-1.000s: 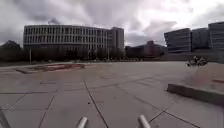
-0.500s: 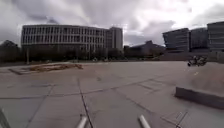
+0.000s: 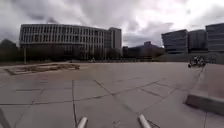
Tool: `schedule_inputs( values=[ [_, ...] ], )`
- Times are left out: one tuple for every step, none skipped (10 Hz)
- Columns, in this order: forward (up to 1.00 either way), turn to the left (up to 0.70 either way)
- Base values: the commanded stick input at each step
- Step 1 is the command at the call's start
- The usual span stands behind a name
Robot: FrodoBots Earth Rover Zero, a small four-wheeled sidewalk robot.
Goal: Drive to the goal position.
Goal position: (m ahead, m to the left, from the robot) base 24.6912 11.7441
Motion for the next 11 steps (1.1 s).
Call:
schedule_inputs(
  values=[
    [0.7,0.01],
    [0.7,0.13],
    [0.7,0.36],
    [0.7,0.36],
    [0.7,0.32],
    [0.7,0.18],
    [0.7,0.04],
    [0.7,0.01],
    [0.7,0.01],
    [0.7,0.01],
    [0.7,0.01]
  ],
)
